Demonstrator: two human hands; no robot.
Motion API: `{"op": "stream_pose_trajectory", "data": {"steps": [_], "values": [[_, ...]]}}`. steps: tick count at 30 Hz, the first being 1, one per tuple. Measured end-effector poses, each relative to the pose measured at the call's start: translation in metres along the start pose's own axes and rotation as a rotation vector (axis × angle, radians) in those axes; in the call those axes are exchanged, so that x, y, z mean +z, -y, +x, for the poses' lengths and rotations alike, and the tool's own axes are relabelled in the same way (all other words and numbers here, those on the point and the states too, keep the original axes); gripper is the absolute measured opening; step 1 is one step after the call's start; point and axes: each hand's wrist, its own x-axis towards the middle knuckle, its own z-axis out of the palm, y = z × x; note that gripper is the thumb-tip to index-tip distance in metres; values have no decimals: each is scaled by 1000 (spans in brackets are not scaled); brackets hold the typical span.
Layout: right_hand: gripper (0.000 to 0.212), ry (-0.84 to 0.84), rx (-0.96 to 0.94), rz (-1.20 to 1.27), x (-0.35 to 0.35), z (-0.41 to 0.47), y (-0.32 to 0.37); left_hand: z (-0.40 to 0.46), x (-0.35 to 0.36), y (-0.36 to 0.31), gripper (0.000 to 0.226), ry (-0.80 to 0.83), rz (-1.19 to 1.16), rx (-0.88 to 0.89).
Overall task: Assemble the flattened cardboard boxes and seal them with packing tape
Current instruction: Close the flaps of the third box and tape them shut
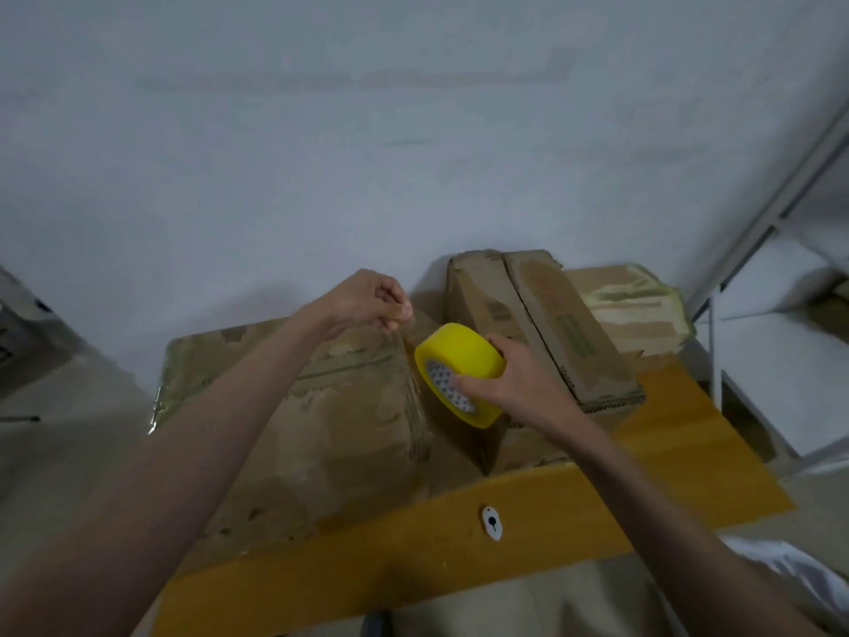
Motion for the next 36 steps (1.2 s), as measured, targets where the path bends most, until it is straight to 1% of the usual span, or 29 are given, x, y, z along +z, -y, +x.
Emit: {"op": "stream_pose_trajectory", "data": {"steps": [3,6,9,12,15,18,22,26,29,36], "values": [[44,-56,19,-27,6,6,24,22,-21,5,3,39,67,24],[40,-43,84,-135,15,16,44,47,-47,10,5,70,139,47],[43,-42,123,-129,24,29,56,68,-61,16,3,143,195,75],[51,-119,144,-84,31,43,63,87,-67,23,4,213,200,80],[53,-206,182,-110,38,59,67,103,-72,32,7,254,215,87],[53,-198,220,-134,45,81,68,117,-74,43,2,269,258,117],[60,-182,262,-174,52,104,74,130,-75,62,12,277,324,140],[61,-173,287,-197,59,120,73,138,-73,79,8,263,364,162],[63,-169,317,-212,63,126,72,142,-70,87,5,264,362,172],[64,-184,393,-190,63,136,71,150,-65,97,9,292,377,199]]}}
